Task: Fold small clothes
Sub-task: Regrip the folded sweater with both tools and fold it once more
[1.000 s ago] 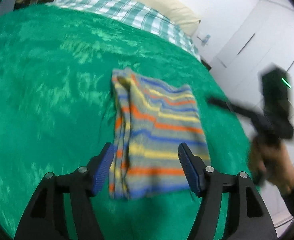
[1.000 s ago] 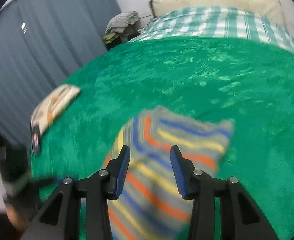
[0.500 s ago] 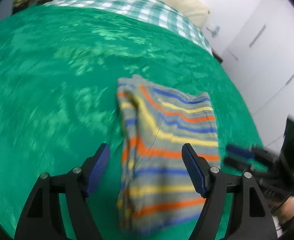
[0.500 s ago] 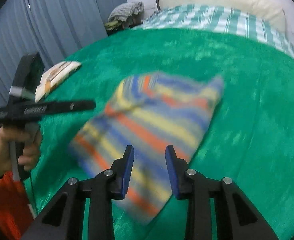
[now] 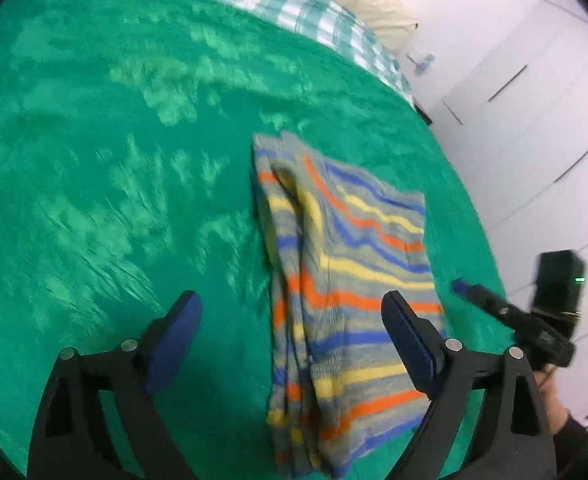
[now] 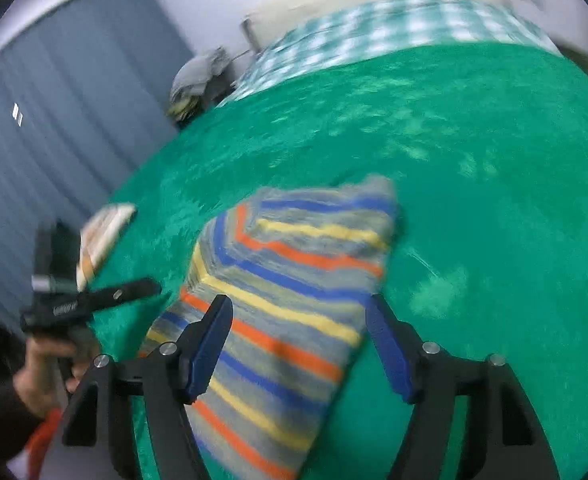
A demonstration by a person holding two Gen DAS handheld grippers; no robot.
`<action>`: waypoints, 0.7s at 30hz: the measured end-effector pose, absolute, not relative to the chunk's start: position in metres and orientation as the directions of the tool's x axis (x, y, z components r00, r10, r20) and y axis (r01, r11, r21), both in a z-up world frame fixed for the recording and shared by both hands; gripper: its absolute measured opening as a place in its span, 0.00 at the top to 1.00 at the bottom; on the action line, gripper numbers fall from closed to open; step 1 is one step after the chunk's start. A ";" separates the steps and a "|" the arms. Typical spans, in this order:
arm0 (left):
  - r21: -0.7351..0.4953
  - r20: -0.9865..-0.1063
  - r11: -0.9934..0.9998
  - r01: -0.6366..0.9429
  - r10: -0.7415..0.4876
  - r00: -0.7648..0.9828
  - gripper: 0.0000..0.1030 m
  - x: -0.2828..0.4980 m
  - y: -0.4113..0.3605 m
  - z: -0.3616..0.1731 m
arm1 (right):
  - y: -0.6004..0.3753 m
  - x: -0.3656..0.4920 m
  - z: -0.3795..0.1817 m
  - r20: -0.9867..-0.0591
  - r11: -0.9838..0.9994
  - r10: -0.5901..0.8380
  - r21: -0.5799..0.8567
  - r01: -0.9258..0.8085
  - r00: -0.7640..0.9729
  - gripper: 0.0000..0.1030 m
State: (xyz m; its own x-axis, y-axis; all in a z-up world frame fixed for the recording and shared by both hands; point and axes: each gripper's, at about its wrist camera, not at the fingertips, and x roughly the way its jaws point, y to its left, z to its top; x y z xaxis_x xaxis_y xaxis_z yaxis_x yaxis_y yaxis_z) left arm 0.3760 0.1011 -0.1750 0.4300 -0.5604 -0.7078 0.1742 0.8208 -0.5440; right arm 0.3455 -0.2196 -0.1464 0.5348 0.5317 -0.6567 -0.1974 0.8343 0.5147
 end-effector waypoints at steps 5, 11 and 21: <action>-0.577 -0.737 0.806 0.137 -0.585 0.339 0.49 0.402 0.067 -0.201 | -0.207 0.381 -0.204 -0.605 0.716 0.634 0.695 -0.070 0.481 0.46; -0.538 -0.744 0.821 0.192 -0.569 0.349 0.86 0.387 0.056 -0.162 | -0.173 0.392 -0.165 -0.600 0.729 0.641 0.671 -0.135 0.480 0.74; -0.456 -0.664 0.832 0.317 -0.555 0.501 0.28 0.363 0.030 -0.054 | -0.200 0.359 -0.043 -0.489 0.767 0.596 0.582 -0.271 0.636 0.69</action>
